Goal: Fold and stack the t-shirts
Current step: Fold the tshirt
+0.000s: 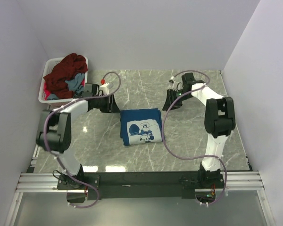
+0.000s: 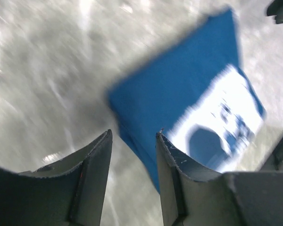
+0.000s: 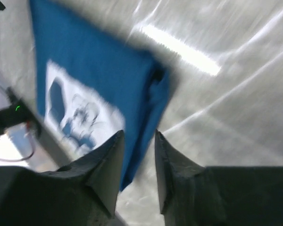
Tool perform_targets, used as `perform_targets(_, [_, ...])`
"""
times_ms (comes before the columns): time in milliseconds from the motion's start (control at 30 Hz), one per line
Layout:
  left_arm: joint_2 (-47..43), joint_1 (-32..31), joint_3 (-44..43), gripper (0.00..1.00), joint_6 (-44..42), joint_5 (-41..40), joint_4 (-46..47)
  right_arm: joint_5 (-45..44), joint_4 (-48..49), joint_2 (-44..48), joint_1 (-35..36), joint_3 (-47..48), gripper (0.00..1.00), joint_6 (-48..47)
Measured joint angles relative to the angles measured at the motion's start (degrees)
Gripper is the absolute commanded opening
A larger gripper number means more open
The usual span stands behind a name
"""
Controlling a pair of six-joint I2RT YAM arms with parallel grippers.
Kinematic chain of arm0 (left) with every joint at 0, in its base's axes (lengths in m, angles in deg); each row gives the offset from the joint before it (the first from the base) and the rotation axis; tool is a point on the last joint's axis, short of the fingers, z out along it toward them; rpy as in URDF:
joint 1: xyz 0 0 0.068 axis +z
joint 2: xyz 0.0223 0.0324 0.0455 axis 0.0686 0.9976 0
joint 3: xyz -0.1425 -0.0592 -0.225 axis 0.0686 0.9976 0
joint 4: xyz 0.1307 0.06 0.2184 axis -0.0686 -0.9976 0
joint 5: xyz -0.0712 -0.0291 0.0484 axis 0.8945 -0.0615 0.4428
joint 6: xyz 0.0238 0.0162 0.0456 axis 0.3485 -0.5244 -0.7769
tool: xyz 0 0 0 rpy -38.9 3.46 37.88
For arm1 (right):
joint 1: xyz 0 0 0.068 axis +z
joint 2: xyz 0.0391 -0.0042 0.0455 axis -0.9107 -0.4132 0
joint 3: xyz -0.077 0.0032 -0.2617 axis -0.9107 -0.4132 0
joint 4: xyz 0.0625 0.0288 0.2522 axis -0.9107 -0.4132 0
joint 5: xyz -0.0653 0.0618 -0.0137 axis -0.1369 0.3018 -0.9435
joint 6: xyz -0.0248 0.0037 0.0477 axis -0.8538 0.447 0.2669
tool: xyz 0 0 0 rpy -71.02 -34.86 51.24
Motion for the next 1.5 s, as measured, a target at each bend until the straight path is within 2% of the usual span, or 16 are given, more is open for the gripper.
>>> perform_targets(167, [-8.4,-1.0,5.7,0.45,-0.9,2.4,-2.5,3.6,-1.1,5.2,0.2,-6.8,0.32,-0.3])
perform_targets(367, [-5.0,-2.3,6.9,0.45,-0.9,3.4,-4.8,5.6,-1.6,3.2,2.1,-8.8,0.35,-0.6])
perform_targets(500, [-2.9,-3.0,6.9,0.41,-0.8,3.5,-5.6,6.4,-1.6,0.5,2.9,-8.7,0.35,-0.9])
perform_targets(700, [-0.9,-4.8,6.9,0.36,-0.8,3.9,-5.6,7.1,-1.8,-2.5,3.0,-8.5,0.27,-1.1])
perform_targets(733, [-0.5,-5.0,6.9,0.3,-0.8,4.1,-5.6,7.4,-1.8,-2.5,3.0,-8.5,0.24,-1.2])
perform_targets(767, [0.1,-5.1,6.9,0.24,-0.7,4.4,-5.6,7.5,-1.8,-2.5,3.0,-8.5,0.14,-1.4])
perform_targets(800, [0.5,-5.1,6.8,0.18,-0.6,4.6,-5.6,7.9,-1.8,-2.5,3.0,-8.4,0.08,-1.5])
perform_targets(833, [1.1,-5.2,6.8,0.07,-0.5,4.8,-5.7,8.2,-1.9,-2.5,3.0,-8.4,0.03,-1.6])
perform_targets(900, [1.4,-5.2,6.7,0.01,-0.5,5.0,-5.9,8.5,-2.1,-2.5,3.0,-8.4,0.0,-1.8])
perform_targets(1300, [1.3,-1.4,4.3,0.01,-1.5,4.8,-6.8,8.2,-0.3,-1.7,0.7,-8.5,0.0,0.1])
perform_targets(1333, [1.2,-1.4,4.3,0.03,-1.5,4.7,-6.9,8.0,0.2,-1.3,0.6,-8.5,0.0,0.2])
perform_targets(1367, [1.1,-1.4,4.3,0.1,-1.6,4.4,-6.9,7.9,0.4,-0.9,0.5,-8.5,0.08,0.3])
perform_targets(1400, [1.0,-1.3,4.3,0.17,-1.8,4.4,-6.9,8.0,0.5,-0.5,0.4,-8.5,0.21,0.4])
perform_targets(1433, [0.9,-1.3,4.3,0.29,-1.9,4.4,-7.0,8.2,0.2,-0.2,0.4,-8.5,0.32,0.2])
perform_targets(1467, [0.8,-1.2,4.3,0.33,-2.5,4.5,-7.2,8.3,0.0,0.0,0.4,-8.4,0.43,0.0])
perform_targets(1500, [0.6,-1.2,4.3,0.36,-2.8,4.7,-7.6,8.5,-0.4,0.2,0.4,-8.4,0.45,-0.3])
